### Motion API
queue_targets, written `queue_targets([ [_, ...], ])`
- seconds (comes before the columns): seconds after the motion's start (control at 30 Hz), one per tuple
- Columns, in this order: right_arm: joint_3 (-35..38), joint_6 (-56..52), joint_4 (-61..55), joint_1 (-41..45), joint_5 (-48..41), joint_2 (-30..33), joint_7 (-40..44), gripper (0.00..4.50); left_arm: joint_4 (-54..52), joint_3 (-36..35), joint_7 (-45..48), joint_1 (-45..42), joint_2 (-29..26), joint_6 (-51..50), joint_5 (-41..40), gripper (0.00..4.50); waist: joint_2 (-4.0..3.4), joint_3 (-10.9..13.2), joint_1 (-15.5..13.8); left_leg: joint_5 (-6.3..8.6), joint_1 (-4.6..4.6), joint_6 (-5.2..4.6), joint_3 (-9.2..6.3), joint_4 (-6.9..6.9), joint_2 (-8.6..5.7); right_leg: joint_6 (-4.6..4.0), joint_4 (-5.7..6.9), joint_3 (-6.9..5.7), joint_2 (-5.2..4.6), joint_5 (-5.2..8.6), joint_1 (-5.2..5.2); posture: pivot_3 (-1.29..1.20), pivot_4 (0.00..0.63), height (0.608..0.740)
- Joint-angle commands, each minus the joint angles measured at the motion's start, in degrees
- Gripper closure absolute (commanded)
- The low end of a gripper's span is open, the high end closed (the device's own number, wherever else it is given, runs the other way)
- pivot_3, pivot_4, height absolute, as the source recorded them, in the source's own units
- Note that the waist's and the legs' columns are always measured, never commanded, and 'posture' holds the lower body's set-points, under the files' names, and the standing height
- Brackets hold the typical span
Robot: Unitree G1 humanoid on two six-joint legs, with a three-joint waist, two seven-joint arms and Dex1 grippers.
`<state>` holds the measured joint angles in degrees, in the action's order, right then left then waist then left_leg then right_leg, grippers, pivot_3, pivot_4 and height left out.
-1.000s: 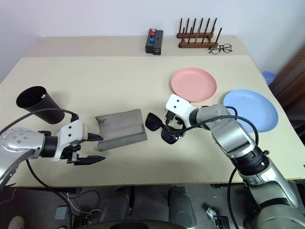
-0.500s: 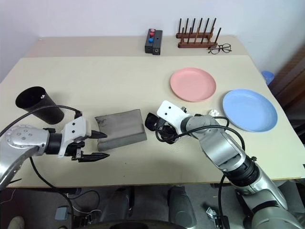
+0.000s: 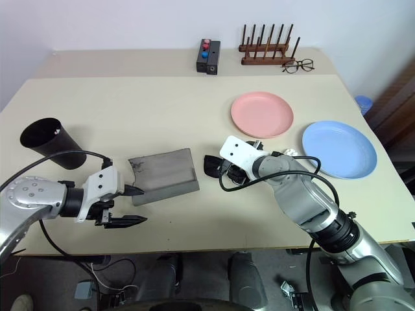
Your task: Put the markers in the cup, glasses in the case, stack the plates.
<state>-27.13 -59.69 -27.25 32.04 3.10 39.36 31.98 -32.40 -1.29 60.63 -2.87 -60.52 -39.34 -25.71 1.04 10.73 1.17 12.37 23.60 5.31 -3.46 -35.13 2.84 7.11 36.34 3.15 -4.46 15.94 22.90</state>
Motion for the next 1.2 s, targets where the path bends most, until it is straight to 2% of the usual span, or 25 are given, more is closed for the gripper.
queue_targets([
  [0.03,-0.7,2.5,-1.0,0.8,0.9,-0.2,0.7,0.52,-1.5,-1.8,-0.3,0.4,-0.4,1.1,-0.2,0.93,0.0,0.0,0.0,0.0,0.0,0.0,0.0,0.0,0.0,0.0,0.0,0.0,0.0,0.0,-0.01,0.0,0.15,0.74],
  [0.07,-0.9,3.1,-1.0,0.6,1.0,-0.2,1.0,0.83,-1.5,-1.8,-0.3,0.5,-0.3,1.2,-0.1,0.93,0.0,0.0,0.0,0.0,0.0,0.0,0.0,0.0,0.0,0.0,0.0,0.0,0.0,0.0,-0.01,0.0,0.15,0.74],
  [0.17,-1.4,4.2,-0.9,0.0,1.2,0.0,1.5,2.28,-1.5,-1.8,-0.4,0.8,-0.3,1.3,-0.1,0.93,0.0,0.0,0.0,0.0,0.0,0.0,0.0,-0.01,0.0,0.0,0.0,0.0,0.0,0.0,0.0,0.0,0.15,0.74],
  [0.3,-2.2,5.1,-0.6,-0.4,2.3,0.4,1.7,4.38,-1.6,-2.0,-0.5,1.1,-0.3,1.3,-0.2,0.93,0.0,0.0,0.0,0.0,0.0,0.0,0.0,-0.01,0.0,0.0,0.0,0.0,0.0,0.0,-0.01,0.0,0.15,0.74],
  [0.33,-2.2,5.2,-0.6,-0.4,2.5,0.4,1.8,4.45,-1.6,-2.1,-0.6,1.3,-0.3,1.3,-0.3,0.93,0.0,0.0,0.0,0.0,0.0,0.0,0.0,-0.01,0.0,0.0,0.0,0.0,0.0,0.0,-0.01,0.0,0.15,0.74],
  [0.63,0.2,3.6,-1.4,-0.8,1.0,-0.1,4.3,4.45,-0.7,-2.8,-2.6,2.3,0.6,2.8,0.5,0.93,0.0,0.0,0.0,0.0,0.0,0.0,0.0,-0.01,0.0,0.0,0.0,0.0,0.0,0.0,-0.01,0.0,0.15,0.74],
  [0.73,1.6,0.6,-2.8,-0.6,-0.1,-0.8,4.7,3.59,-0.6,-2.9,-2.7,2.6,0.5,3.0,0.5,0.93,0.0,0.0,-0.1,0.0,0.0,0.0,0.0,-0.01,0.0,0.0,0.0,0.0,0.0,0.0,-0.03,0.0,0.15,0.74],
  [0.87,1.7,-2.4,-4.1,-0.3,-0.8,-1.2,4.4,1.6,-0.4,-2.7,-2.8,2.6,0.4,3.2,0.5,0.93,0.0,0.0,-0.1,0.0,0.0,0.0,0.0,-0.02,0.0,0.0,0.0,0.0,0.0,0.0,-0.02,0.0,0.15,0.74],
  [1.2,1.6,-5.1,-2.2,-1.4,-0.9,-3.6,1.5,1.6,-0.4,-2.3,-2.7,2.5,0.4,3.3,0.4,0.93,0.0,0.0,0.0,0.0,0.0,0.0,0.0,-0.01,0.0,0.0,0.0,0.0,0.0,0.0,-0.02,0.0,0.15,0.74],
])
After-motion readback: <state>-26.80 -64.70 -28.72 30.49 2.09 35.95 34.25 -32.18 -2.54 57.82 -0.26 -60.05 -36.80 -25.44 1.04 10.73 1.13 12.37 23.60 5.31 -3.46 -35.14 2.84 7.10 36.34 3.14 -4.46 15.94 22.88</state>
